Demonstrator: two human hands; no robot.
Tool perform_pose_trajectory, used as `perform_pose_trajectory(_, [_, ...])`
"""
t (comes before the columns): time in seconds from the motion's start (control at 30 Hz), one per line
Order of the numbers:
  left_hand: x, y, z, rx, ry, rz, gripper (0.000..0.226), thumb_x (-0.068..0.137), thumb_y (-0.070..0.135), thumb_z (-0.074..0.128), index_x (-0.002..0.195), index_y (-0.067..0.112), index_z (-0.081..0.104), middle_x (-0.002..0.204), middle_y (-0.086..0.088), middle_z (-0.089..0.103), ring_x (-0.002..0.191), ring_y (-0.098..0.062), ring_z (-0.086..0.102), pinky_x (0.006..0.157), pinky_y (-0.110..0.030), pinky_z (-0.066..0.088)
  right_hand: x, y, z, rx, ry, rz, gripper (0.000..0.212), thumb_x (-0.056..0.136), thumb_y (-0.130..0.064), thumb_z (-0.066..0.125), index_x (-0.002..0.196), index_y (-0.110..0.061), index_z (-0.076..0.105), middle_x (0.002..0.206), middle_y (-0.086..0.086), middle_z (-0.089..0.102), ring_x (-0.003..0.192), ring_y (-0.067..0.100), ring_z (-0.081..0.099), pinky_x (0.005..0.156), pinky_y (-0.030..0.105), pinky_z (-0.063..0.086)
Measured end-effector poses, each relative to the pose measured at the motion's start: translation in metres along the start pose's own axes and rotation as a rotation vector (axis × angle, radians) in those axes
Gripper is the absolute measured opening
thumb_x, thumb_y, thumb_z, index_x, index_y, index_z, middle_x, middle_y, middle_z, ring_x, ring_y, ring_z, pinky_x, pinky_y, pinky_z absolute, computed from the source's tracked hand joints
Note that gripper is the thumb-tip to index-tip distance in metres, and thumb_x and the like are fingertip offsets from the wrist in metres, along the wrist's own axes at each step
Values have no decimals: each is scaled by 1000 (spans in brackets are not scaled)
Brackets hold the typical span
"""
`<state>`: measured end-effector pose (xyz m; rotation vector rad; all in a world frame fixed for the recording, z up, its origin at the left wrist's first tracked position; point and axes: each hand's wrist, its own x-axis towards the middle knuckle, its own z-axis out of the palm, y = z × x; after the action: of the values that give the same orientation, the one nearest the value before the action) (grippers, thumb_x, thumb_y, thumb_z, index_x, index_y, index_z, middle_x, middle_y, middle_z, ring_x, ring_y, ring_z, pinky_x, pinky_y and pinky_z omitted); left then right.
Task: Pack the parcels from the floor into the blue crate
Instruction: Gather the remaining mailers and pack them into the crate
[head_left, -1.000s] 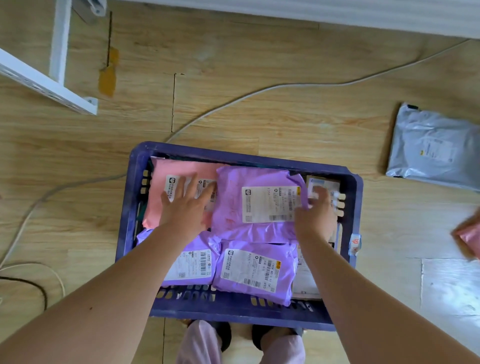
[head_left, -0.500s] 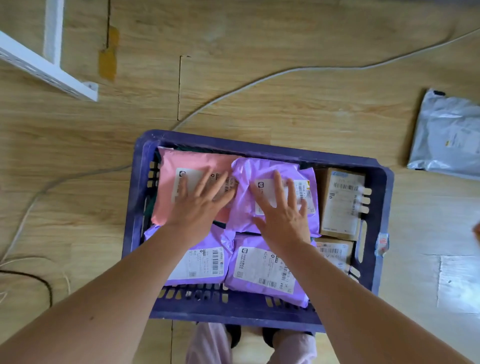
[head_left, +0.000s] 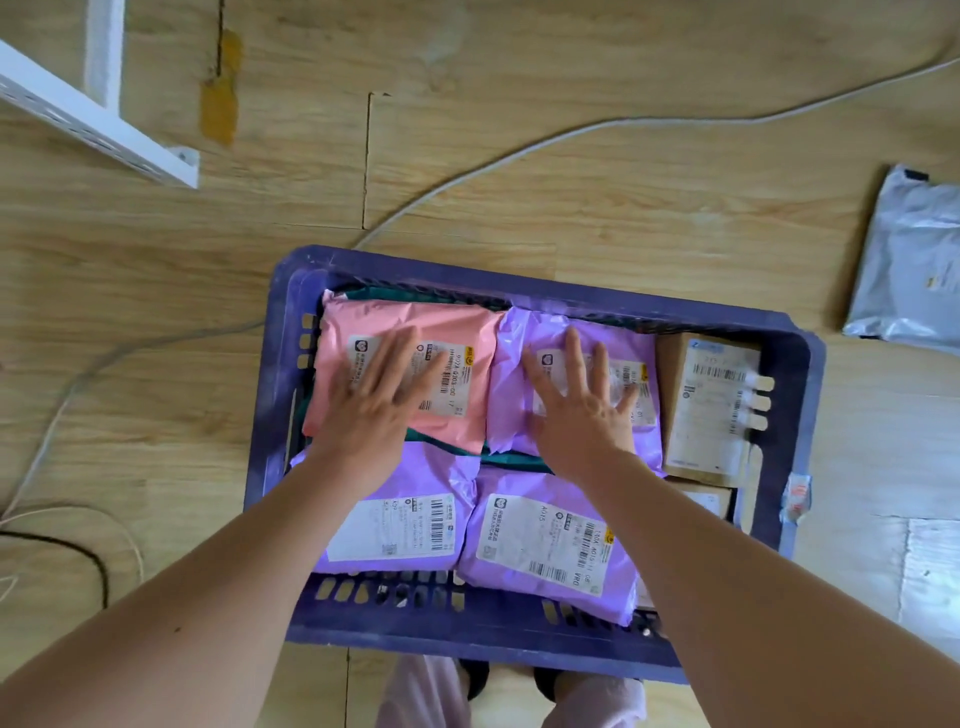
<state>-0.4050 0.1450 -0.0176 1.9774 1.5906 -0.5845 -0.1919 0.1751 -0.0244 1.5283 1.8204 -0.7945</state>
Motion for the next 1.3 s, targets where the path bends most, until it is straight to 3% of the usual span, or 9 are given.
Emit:
perform_pose_trajectory(0.1, [2,-1,8,4,-39,-41,81,93,29,30,130,38,-42,145,-2,-44,136,-22,-37,113,-56,-11,7,1,7,-31,-14,4,66,97,-50,24,141,-43,-25,150,2,-38,141,33,-27,110,68,4])
perform_pose_trajectory(0.17, [7,6,9,-8,-17,-23,69,84,59,10,130,43,-39,145,-3,-43,136,-24,-37,112,-61,-8,7,0,10,-26,-1,10,66,97,-52,23,141,-42,-25,149,3,-38,141,34,-26,110,67,3])
perform_pose_trajectory(0.33, [10,23,12,-47,39,-7,74,69,79,-13,135,51,-28,148,4,-39,137,-22,-35,107,-62,-13,-16,-2,18,131,239,-50,61,95,-53,24,145,-45,-11,153,5,-30,143,32,-21,111,61,-1])
perform_pose_trajectory(0.4, [9,26,14,-10,32,-43,71,74,77,-9,137,48,-25,149,3,-37,138,-22,-34,108,-64,-10,-29,-1,29,116,190,-55,61,95,-54,23,143,-47,-15,151,3,-35,139,29,-28,112,60,-4])
perform_pose_trajectory(0.47, [13,31,12,19,-39,-84,69,85,70,12,139,45,-24,148,3,-38,138,-22,-34,108,-65,-6,-35,3,37,53,103,-51,63,95,-56,22,142,-47,-18,148,2,-40,139,28,-31,114,59,-5])
perform_pose_trajectory(0.6, [13,42,-17,9,-114,-93,68,94,51,32,146,40,-11,155,1,-26,143,-22,-22,110,-62,-6,-44,4,20,104,107,-62,61,97,-52,23,145,-44,-15,151,3,-34,142,29,-26,115,55,-8])
perform_pose_trajectory(0.8, [-22,66,-73,-11,143,-48,76,87,37,54,150,27,13,159,-7,5,146,-24,9,111,-59,12,-91,16,-34,244,266,-75,58,99,-41,31,149,-37,1,157,6,-18,145,28,-15,118,48,-5])
perform_pose_trajectory(0.93, [-45,96,-112,43,319,89,79,58,22,82,131,16,53,143,-18,44,128,-34,48,92,-64,39,-132,33,-73,311,326,-89,58,100,-39,31,150,-32,1,158,7,-14,147,26,-7,118,41,3])
perform_pose_trajectory(1.3, [-111,182,-250,-18,426,363,64,60,14,82,119,8,60,133,-20,50,119,-32,49,89,-59,46,-272,104,-165,423,560,32,49,95,-27,47,142,-23,36,151,6,30,138,25,29,111,37,25])
